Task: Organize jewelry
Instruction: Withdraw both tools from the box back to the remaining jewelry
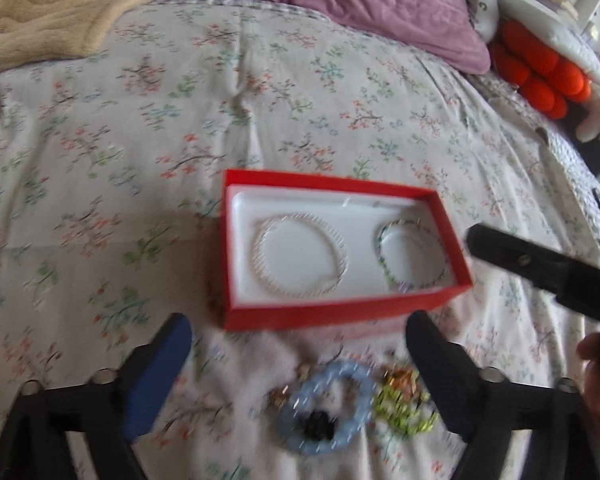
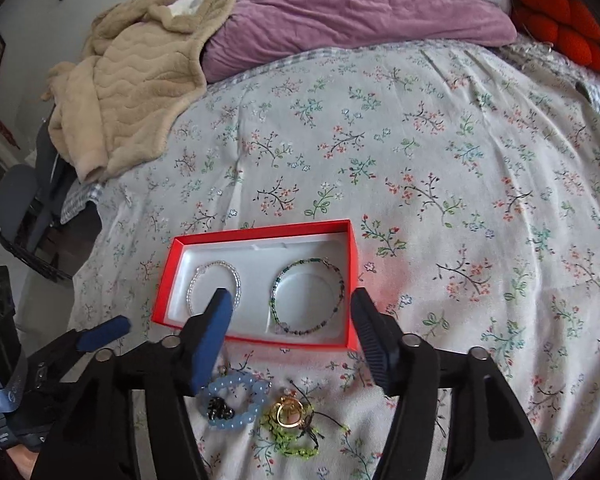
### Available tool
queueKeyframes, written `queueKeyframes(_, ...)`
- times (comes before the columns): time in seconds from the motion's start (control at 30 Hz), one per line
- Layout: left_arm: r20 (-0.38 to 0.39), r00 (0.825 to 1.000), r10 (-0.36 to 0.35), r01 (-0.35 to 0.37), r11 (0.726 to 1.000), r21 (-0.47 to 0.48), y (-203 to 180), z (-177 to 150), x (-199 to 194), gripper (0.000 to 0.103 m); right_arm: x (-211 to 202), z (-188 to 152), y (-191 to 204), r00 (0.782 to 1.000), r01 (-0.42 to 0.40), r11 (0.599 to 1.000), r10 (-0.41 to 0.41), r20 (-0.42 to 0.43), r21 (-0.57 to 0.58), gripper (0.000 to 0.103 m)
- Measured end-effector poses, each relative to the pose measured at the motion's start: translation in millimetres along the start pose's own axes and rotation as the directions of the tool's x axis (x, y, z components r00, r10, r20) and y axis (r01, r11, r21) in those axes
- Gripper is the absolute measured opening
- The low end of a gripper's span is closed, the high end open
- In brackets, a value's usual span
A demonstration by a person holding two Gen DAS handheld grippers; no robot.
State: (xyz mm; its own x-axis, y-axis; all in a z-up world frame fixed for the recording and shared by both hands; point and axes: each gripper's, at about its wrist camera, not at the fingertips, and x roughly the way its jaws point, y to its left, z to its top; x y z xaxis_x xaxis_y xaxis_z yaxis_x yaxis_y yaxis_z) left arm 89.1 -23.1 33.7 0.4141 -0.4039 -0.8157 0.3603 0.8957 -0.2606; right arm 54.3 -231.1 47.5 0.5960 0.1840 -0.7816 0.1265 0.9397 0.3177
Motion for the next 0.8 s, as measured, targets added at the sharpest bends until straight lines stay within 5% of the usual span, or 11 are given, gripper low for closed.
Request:
queueKeyframes(0.3, 0.004, 0.997, 0.082, -0.082, 0.997, -0.008, 25, -34, -25, 0.098, -27, -34, 10, 0.992, 0.121, 0.991, -0.119, 0.030, -0.060, 0.081)
queueKeyframes(0.53, -0.044, 0.993, 0.112, -0.114, 0.993, -0.042, 47, -57, -24, 0.102, -22, -60, 8, 0.989, 0.143, 0.985, -0.146, -0.028, -0.093, 0.081)
queueKeyframes(0.8, 0.008, 0.991, 0.132, -0.132, 0.991, 0.015, 52, -74, -21, 0.102, -7, -89, 6, 0.980, 0.153, 0.978, -0.169, -0.108, -0.139, 0.081)
